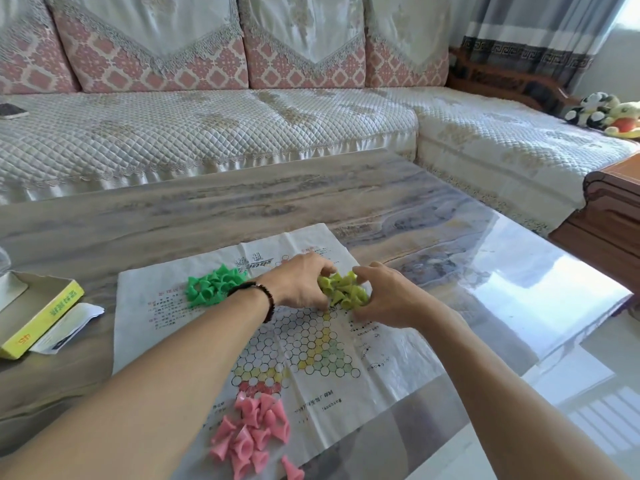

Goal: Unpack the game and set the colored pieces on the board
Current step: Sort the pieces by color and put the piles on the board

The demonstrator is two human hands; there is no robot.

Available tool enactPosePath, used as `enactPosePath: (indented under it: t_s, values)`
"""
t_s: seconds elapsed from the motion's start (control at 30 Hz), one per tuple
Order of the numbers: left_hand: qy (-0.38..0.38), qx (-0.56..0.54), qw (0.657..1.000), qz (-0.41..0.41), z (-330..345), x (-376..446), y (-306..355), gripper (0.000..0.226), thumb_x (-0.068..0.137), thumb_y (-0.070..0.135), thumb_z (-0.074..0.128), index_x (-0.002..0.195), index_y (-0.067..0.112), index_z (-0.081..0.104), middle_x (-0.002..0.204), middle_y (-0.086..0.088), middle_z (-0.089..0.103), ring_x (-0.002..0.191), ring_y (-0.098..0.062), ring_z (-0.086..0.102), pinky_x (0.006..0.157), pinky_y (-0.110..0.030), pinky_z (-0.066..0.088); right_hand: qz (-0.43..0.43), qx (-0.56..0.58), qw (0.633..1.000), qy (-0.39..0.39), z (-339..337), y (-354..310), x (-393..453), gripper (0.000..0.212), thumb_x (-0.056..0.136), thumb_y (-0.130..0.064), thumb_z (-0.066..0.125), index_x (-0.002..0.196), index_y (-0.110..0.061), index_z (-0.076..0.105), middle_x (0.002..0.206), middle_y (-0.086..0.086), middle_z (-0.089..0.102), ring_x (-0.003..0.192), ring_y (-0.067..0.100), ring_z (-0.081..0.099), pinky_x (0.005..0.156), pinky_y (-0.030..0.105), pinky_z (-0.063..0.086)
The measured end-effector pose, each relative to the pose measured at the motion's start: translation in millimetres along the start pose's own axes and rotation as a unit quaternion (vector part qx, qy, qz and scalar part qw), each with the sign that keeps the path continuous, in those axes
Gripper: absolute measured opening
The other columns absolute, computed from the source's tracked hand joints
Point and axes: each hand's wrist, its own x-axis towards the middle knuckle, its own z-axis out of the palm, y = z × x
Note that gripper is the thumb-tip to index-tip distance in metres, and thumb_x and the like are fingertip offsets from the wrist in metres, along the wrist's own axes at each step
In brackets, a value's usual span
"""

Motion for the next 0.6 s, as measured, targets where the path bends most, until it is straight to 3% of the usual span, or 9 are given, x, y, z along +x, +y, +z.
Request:
enactPosePath:
  t_s: [0.07,0.13,0.23,0.33,0.43,0.5,0.57,0.6]
  values:
    - [0.005,0.002,1.000,0.002,2,-1,2,0.042,0.066,0.016,0.079,0.105,0.025,0.067,0.093,0.007,0.067,0.086,-0.013,0.062,0.081,-0.037,0.052,-0.006,0.028,0.999,0.023,2,-3,4,0.057,0.071,-0.028,0.077,0.122,-0.014,0.055,0.119,0.004,0.052,0.095,0.019,0.053,0.083,0.031,0.045]
    - [0.004,0.004,1.000,0.003,0,-4,3,0.060,0.067,0.015,0.081,0.124,0.023,0.061,0.115,0.003,0.063,0.101,-0.016,0.061,0.090,-0.036,0.050,-0.002,0.049,0.999,0.024,0,-2,5,0.072,0.069,-0.033,0.081,0.132,-0.017,0.049,0.122,0.002,0.050,0.097,0.018,0.054,0.085,0.031,0.047]
    - [0.004,0.023,1.000,-0.010,-7,-6,-1,0.073,0.066,0.016,0.084,0.132,0.011,0.053,0.132,-0.005,0.054,0.112,-0.024,0.056,0.084,-0.023,0.042,0.012,0.021,1.000,-0.004,-5,4,0,0.090,0.065,-0.038,0.085,0.140,-0.016,0.040,0.126,0.001,0.046,0.098,0.017,0.053,0.089,0.033,0.046]
    - [0.009,0.017,1.000,-0.016,-8,-7,-4,0.047,0.068,0.018,0.085,0.110,0.014,0.063,0.104,-0.002,0.062,0.088,-0.021,0.057,0.067,-0.025,0.041,0.013,0.009,1.000,-0.009,-7,5,1,0.085,0.065,-0.035,0.085,0.137,-0.015,0.043,0.124,0.001,0.046,0.096,0.018,0.053,0.088,0.033,0.046]
    - [0.013,0.017,1.000,-0.014,-5,-9,-1,0.041,0.071,0.013,0.081,0.108,0.012,0.063,0.087,-0.006,0.061,0.084,-0.027,0.059,0.057,-0.023,0.038,0.008,0.021,1.000,0.007,-2,1,6,0.072,0.066,-0.032,0.084,0.129,-0.017,0.052,0.123,0.002,0.049,0.096,0.018,0.054,0.083,0.030,0.044]
    - [0.012,0.018,1.000,-0.007,-5,-12,1,0.036,0.072,0.013,0.080,0.104,0.012,0.063,0.079,-0.006,0.060,0.078,-0.025,0.058,0.055,-0.023,0.036,0.011,0.029,0.999,0.020,1,-2,6,0.067,0.066,-0.032,0.084,0.126,-0.017,0.056,0.121,0.002,0.050,0.096,0.018,0.054,0.081,0.029,0.042]
    - [0.023,0.030,0.999,0.002,-5,-15,1,0.027,0.072,0.013,0.080,0.090,0.011,0.060,0.071,0.001,0.054,0.070,-0.019,0.054,0.056,-0.027,0.039,0.019,0.033,0.999,0.025,2,-3,5,0.076,0.068,-0.032,0.083,0.134,-0.017,0.050,0.124,0.002,0.049,0.102,0.018,0.051,0.086,0.029,0.041]
    - [0.031,0.036,0.999,0.006,-4,-17,0,0.029,0.071,0.013,0.080,0.088,0.013,0.056,0.077,0.001,0.056,0.072,-0.018,0.056,0.062,-0.029,0.043,0.023,0.033,0.999,0.028,2,-4,3,0.082,0.069,-0.033,0.083,0.139,-0.017,0.044,0.127,0.002,0.048,0.107,0.018,0.049,0.089,0.029,0.041]
